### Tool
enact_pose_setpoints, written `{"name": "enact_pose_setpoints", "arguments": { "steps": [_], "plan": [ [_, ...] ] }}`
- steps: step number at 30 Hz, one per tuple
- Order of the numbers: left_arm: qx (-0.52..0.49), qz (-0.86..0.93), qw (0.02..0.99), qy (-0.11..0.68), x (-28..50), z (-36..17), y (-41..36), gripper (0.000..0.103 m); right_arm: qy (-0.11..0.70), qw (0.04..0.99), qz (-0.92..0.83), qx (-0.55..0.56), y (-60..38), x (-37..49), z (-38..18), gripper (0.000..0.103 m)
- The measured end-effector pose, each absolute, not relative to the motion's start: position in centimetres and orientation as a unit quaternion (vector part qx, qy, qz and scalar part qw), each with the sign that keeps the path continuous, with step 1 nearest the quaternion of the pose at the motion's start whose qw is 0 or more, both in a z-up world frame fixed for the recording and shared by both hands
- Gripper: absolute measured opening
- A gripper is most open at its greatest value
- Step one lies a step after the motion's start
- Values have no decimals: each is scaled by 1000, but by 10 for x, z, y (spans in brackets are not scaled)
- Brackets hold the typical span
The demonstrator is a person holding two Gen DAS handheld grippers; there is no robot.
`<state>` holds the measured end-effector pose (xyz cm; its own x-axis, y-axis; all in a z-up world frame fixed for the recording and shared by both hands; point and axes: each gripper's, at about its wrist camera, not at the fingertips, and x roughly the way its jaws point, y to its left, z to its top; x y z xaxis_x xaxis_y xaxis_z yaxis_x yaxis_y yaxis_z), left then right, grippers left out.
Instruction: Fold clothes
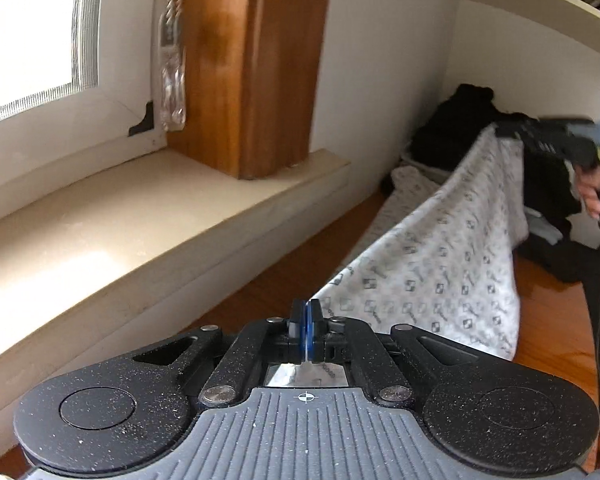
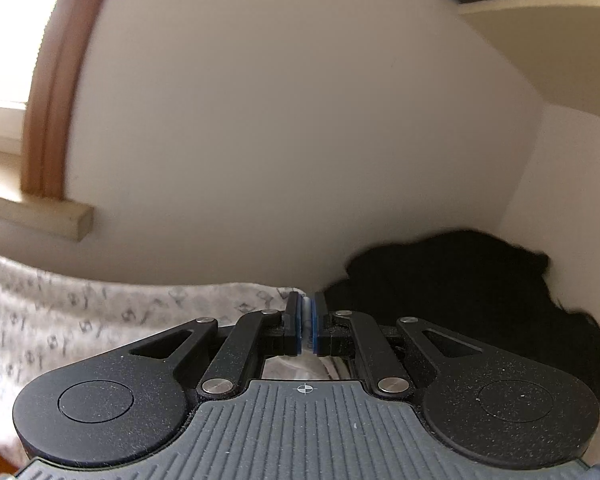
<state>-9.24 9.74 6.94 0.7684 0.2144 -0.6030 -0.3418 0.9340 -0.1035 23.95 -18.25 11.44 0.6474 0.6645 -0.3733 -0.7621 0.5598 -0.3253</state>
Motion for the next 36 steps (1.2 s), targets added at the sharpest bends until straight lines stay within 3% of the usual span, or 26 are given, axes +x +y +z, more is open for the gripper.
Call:
{"name": "enact_pose_setpoints", "arguments": {
  "steps": [6,9,22,32,36],
  "plan": [
    [-128,170,919,332,-79,41,123,1,141,868,388,-277,-98,276,91,8],
    [-138,175,913,342,-78,26,130,1,174,867,378,-273,-82,292,67,21],
    [-160,162,919,320,-86,10,134,1,275,867,391,-136,-203,308,33,25],
    [-146,167,921,319,-86,12,131,1,330,853,398,-72,-220,268,28,26],
    [-143,168,921,320,-86,12,131,1,344,847,403,-49,-217,265,24,33]
  ]
}}
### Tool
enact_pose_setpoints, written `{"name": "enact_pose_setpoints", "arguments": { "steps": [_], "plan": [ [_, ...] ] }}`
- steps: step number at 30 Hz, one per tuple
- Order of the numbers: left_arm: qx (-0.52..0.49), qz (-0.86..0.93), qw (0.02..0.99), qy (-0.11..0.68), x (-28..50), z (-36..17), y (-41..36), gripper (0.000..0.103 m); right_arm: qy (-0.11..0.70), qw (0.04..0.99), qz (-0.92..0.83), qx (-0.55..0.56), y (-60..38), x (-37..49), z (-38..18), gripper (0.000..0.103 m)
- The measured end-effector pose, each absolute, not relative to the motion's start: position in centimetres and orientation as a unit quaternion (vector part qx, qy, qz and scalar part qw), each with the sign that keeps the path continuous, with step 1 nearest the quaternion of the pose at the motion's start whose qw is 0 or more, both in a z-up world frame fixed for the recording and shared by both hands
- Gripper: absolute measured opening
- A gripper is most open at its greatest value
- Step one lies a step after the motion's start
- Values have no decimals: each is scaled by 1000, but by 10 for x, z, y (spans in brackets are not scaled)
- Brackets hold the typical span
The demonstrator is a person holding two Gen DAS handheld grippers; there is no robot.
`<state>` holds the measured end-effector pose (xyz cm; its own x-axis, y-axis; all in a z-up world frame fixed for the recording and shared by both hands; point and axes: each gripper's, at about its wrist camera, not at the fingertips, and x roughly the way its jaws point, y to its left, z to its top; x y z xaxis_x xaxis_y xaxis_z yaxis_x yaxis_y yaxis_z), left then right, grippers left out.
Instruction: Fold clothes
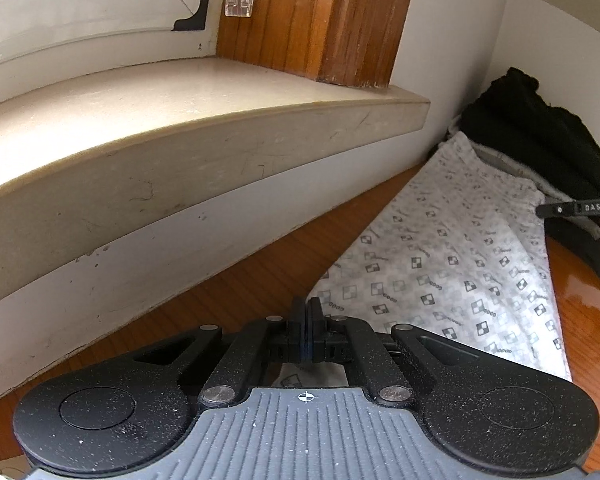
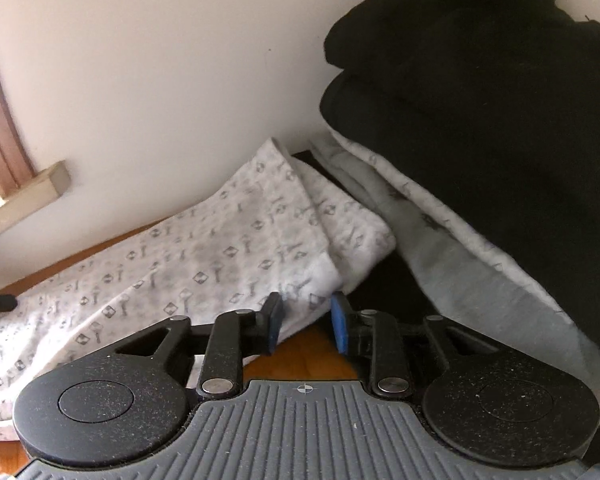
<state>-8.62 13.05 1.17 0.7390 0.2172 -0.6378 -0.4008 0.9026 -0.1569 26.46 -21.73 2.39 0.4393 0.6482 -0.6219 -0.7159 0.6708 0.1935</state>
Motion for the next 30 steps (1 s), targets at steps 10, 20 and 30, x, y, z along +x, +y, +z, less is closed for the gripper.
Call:
{"name": "enact_pose_setpoints", "arguments": {
  "steps": [10,20,30],
  "plan": [
    [-124,177,919,329,-82,18,125,1,278,882,376,-60,-203,253,53,6],
    [-128,177,926,309,-88,36,124,1,248,890,366,-112,-189,252,72,5],
    [-129,180,922,317,-77,32,121,1,190,907,345,-151,-194,260,73,5]
  ]
}}
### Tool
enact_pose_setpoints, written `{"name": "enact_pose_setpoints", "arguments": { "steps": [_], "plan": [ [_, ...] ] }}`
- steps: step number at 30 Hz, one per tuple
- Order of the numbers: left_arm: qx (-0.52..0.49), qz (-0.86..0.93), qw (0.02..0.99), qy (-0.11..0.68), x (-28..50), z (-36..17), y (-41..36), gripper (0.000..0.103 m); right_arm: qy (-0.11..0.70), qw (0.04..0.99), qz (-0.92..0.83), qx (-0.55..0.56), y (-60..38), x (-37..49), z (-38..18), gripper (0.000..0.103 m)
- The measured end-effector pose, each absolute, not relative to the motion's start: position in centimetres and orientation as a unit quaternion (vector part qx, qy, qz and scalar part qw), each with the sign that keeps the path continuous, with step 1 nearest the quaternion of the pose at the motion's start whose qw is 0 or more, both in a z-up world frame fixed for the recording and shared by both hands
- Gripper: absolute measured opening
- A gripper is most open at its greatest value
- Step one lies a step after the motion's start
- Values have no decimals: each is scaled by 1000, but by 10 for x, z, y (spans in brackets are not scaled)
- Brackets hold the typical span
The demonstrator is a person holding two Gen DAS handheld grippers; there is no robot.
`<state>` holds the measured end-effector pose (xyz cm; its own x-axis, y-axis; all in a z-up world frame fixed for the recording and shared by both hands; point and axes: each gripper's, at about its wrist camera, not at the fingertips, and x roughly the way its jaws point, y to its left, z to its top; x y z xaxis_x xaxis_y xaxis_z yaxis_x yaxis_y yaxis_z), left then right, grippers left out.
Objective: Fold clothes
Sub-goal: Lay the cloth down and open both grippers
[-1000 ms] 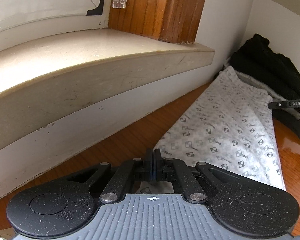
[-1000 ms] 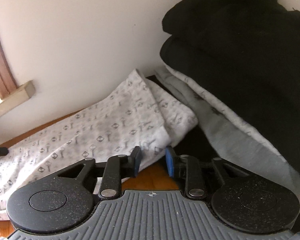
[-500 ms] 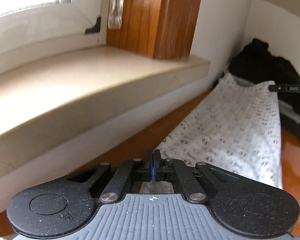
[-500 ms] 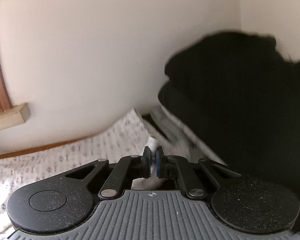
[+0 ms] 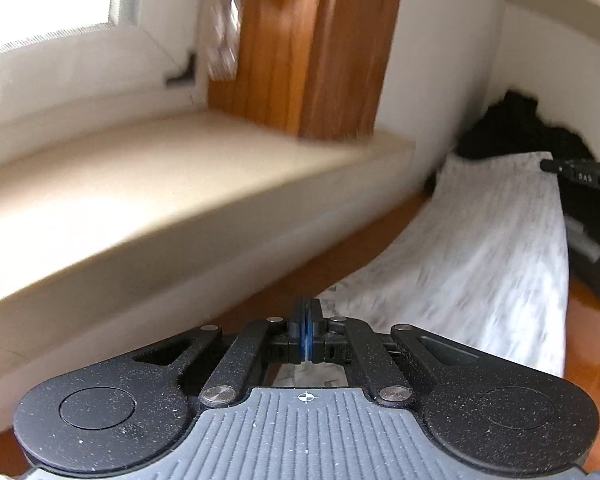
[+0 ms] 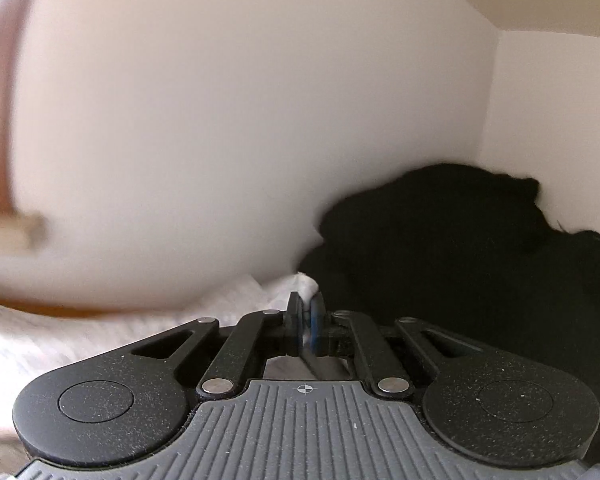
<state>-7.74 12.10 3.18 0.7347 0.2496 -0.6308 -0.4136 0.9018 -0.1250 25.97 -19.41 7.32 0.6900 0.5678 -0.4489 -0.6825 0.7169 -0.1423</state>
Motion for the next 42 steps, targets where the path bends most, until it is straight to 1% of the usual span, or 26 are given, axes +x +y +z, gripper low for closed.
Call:
{"name": "enact_pose_setpoints", "arguments": {
  "steps": [1,2,3,4,5,6,7,8,9,10,11,12,14,16,18,23,29,35,42],
  "plan": [
    [-127,177,917,334,-72,26,120,1,226,901,336,-157,-192,270,62,8],
    [-123,179,915,339,-71,25,118,5,257,894,327,-169,-190,278,50,12],
    [-118,181,913,345,-69,23,116,6,266,892,320,-178,-190,280,42,17],
    [-114,182,912,350,-69,22,114,10,265,893,314,-185,-191,279,36,21],
    [-120,180,913,347,-72,25,112,18,259,894,314,-185,-194,277,33,25],
    [-117,179,915,343,-76,29,109,27,254,896,317,-179,-197,273,34,35],
    [-113,178,917,339,-79,34,107,32,245,899,319,-174,-198,268,36,39],
    [-101,182,919,334,-84,40,102,38,234,900,325,-171,-199,260,39,39],
    [-93,185,922,328,-90,46,96,41,222,900,334,-171,-198,251,42,40],
    [-89,186,924,321,-97,52,93,42,217,895,350,-169,-196,243,45,44],
    [-88,188,927,313,-105,57,90,45,221,885,375,-163,-192,234,45,45],
    [-88,191,928,307,-113,62,87,52,227,873,404,-154,-189,224,44,46],
    [-85,197,930,298,-128,69,78,59,244,844,459,-133,-182,206,41,47],
    [-84,206,929,296,-148,68,70,61,272,809,506,-122,-170,187,32,47],
    [-88,225,924,295,-174,66,67,67,280,783,541,-124,-159,167,24,47],
    [-103,268,913,291,-236,55,64,68,274,741,590,-165,-143,130,15,47],
    [-125,281,908,285,-287,35,73,68,251,742,592,-191,-149,117,14,51],
    [-129,283,908,282,-301,23,66,68,247,745,590,-190,-145,117,8,51],
    [-140,261,913,282,-307,20,42,70,245,741,594,-195,-173,111,9,51]
  ]
}}
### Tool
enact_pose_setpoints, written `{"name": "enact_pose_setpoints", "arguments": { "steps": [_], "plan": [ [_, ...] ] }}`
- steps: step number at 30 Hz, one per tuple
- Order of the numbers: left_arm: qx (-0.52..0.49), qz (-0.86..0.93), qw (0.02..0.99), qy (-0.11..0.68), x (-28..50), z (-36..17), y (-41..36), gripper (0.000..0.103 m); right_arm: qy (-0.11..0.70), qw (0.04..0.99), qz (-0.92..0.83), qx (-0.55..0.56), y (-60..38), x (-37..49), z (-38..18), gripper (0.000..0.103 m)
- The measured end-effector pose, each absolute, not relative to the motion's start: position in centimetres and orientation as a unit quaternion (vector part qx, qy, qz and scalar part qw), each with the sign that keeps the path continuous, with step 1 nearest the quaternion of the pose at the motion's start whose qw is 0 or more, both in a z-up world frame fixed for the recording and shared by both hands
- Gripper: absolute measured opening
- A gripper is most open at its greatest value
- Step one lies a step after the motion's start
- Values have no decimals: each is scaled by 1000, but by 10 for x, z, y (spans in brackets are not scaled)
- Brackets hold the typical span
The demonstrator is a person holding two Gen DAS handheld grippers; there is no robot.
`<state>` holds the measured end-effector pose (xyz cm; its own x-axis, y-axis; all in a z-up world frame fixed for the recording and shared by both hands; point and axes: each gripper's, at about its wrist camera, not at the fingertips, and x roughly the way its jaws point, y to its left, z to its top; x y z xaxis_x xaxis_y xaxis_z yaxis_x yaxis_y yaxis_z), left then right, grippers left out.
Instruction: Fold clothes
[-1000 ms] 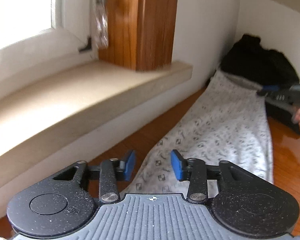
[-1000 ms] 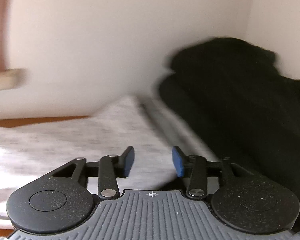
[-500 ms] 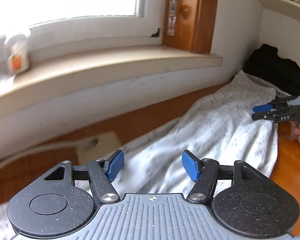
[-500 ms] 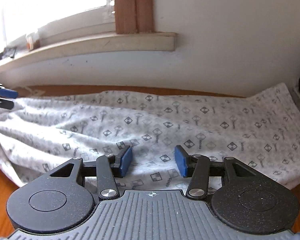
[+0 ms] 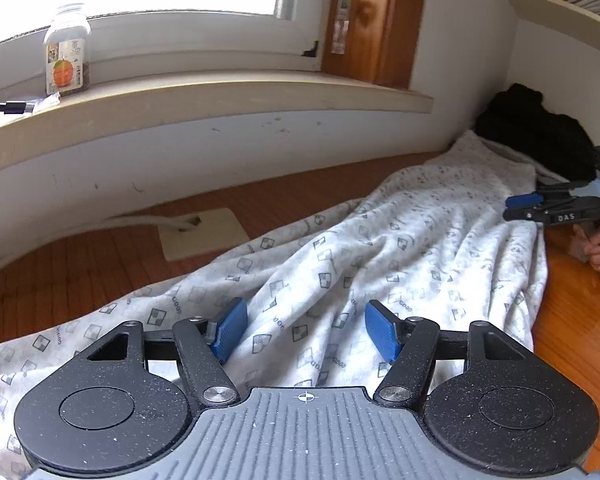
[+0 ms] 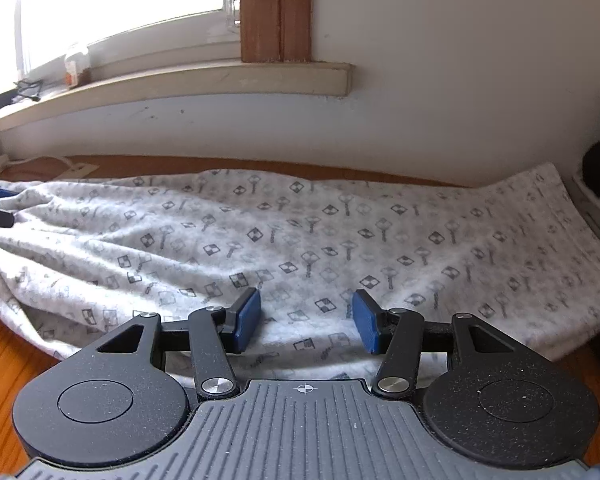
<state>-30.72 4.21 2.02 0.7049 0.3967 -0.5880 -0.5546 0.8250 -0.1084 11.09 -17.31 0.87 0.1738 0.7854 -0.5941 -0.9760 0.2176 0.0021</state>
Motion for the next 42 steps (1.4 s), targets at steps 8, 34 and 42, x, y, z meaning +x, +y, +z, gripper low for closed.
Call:
{"name": "enact_pose_setpoints", "arguments": {
  "steps": [8,34,42],
  "plan": [
    [-124,276,910,284,-308,31,33,75,245,743,593,-191,-177,111,10,52],
    [-127,355,887,267,-317,42,81,4,244,742,596,-189,-173,116,6,54],
    [-115,400,872,259,-359,50,61,54,245,742,596,-186,-173,116,5,55]
  ]
}}
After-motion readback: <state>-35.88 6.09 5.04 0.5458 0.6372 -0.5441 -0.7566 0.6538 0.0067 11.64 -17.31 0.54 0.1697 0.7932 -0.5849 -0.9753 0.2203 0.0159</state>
